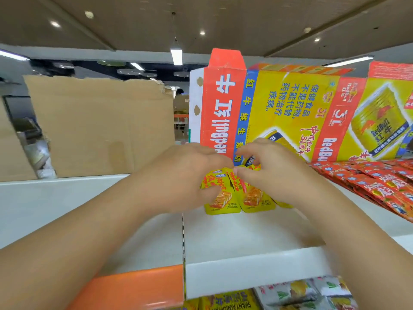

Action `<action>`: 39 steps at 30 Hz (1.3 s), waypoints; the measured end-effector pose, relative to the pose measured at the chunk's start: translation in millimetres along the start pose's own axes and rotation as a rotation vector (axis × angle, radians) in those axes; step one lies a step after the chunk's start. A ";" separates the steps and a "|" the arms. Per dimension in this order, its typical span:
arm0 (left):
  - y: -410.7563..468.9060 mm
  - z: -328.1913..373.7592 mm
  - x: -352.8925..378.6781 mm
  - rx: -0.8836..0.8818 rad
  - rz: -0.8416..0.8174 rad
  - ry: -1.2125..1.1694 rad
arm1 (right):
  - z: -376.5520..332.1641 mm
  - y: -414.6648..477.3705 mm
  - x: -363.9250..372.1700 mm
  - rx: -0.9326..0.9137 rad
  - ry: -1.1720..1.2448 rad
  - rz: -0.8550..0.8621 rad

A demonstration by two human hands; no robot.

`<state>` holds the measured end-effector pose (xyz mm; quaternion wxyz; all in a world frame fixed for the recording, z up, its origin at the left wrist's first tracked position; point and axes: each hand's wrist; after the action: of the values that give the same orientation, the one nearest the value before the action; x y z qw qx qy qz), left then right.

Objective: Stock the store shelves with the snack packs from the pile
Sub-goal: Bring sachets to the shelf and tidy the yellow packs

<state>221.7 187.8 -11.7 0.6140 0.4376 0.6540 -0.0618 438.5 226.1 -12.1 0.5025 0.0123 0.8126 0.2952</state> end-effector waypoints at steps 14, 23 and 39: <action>-124.1 -20.1 -91.6 -0.700 0.040 0.055 | -179.9 64.8 13.2 -0.627 0.018 -0.288; -249.2 -41.8 -123.7 -0.936 -0.091 0.119 | -318.6 43.5 54.1 -0.835 -0.191 -0.411; -496.6 -164.1 -160.2 -1.206 -0.087 0.042 | -537.9 22.9 189.8 -0.811 -0.365 -0.582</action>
<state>-245.1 -92.9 -62.0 0.7376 -0.0136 0.6029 0.3037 -104.9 53.7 18.0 0.6612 -0.3578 0.5024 0.4270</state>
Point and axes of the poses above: each hand's wrist, its own y-axis towards the middle knuckle, its own x-axis out of the palm, z = x × y, and after that the axes turned 8 degrees about x, right-handed
